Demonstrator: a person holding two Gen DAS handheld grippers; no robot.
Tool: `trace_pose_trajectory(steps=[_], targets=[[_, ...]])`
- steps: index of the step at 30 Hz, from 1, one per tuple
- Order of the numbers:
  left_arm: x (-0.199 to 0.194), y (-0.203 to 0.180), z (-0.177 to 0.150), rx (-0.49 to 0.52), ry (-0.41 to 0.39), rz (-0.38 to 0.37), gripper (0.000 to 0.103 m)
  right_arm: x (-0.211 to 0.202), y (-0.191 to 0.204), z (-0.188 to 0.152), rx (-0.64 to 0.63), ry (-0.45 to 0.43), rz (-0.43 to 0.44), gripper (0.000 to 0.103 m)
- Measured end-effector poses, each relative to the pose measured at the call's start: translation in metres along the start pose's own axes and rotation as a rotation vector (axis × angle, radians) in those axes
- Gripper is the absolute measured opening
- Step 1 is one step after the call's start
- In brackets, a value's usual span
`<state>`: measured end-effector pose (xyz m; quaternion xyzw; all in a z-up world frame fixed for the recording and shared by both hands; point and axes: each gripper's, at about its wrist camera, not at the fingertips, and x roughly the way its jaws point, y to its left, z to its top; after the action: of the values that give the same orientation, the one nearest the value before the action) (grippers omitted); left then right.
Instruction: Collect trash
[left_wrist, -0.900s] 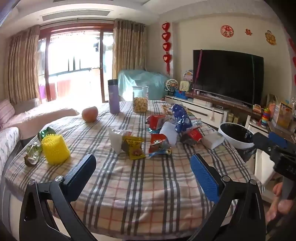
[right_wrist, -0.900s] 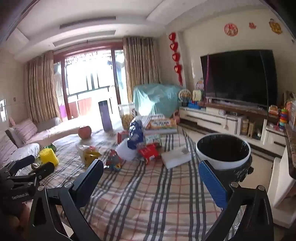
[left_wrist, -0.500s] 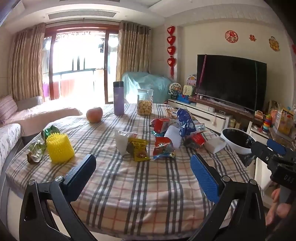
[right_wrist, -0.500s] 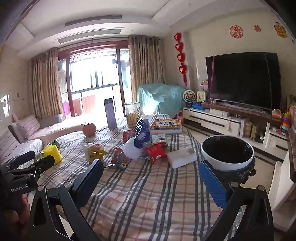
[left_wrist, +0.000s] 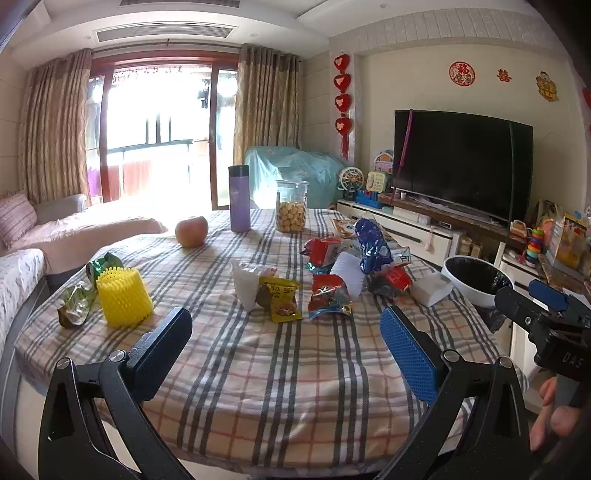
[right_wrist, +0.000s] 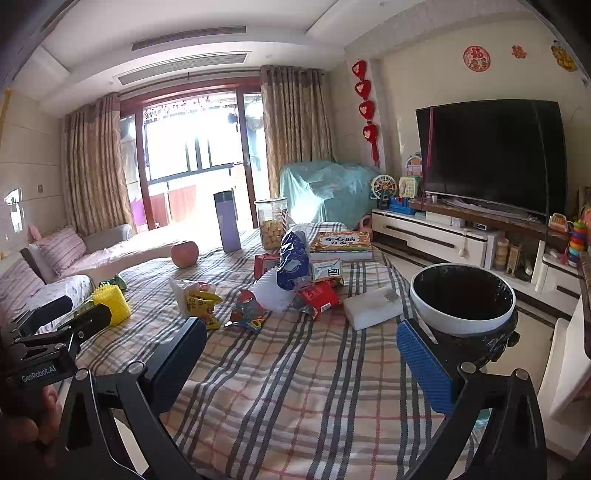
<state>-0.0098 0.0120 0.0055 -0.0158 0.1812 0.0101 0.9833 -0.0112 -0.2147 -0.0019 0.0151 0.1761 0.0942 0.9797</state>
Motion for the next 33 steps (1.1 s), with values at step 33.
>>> trace_pose_trajectory(steps=[33], targets=[[0.0036,0.0009,-0.004,-0.005,0.018,-0.001,0.103,0.0004,0.0005,-0.0025,0.006,0.006,0.009,0.103]])
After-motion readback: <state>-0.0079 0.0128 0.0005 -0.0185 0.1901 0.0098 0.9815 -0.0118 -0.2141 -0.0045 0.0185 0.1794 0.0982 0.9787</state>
